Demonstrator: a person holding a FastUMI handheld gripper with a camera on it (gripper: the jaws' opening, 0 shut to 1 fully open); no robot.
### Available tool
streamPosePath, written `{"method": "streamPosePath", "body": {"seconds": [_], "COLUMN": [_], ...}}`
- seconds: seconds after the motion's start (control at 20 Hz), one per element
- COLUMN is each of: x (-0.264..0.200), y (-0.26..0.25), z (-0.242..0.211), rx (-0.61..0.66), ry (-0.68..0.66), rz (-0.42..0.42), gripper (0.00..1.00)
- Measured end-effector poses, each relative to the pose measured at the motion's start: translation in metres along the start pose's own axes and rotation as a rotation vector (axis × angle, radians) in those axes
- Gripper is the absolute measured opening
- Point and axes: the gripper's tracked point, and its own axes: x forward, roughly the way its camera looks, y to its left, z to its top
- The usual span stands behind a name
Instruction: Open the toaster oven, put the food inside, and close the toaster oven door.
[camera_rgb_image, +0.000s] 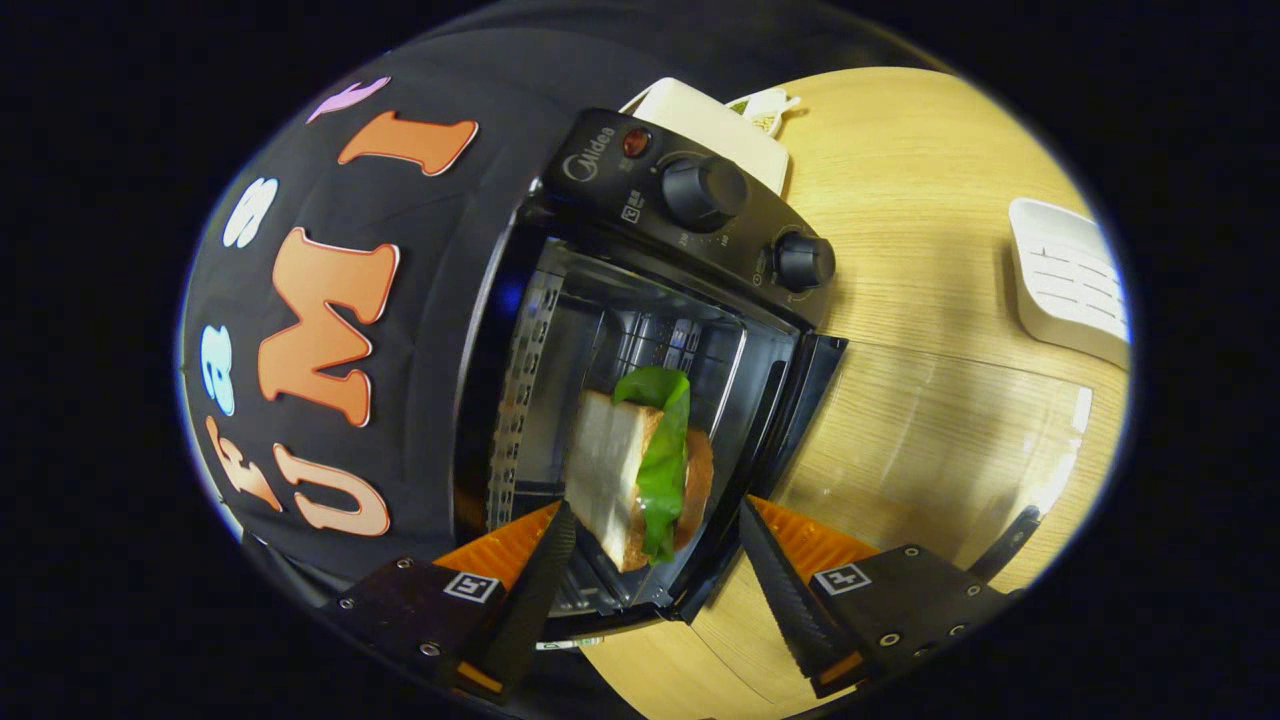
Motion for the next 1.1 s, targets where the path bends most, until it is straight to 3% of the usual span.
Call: {"method": "streamPosePath", "body": {"seconds": [0.2, 0.4, 0.55, 0.75, 0.9, 1.1], "x": [-0.054, -0.11, -0.133, -0.15, -0.155, -0.149], "y": [0.006, 0.024, 0.015, -0.015, -0.046, -0.083], "z": [-0.006, -0.02, -0.03, -0.041, -0.038, -0.05], "rx": [-0.31, -0.516, -0.692, -0.915, -1.065, -1.155], "ry": [-0.012, 0.017, 0.043, 0.078, 0.074, 0.135], "rz": [-0.019, 0.024, 0.011, -0.058, -0.156, -0.234], "gripper": [0.98, 0.98, 0.98, 0.98, 0.98, 0.99]}}
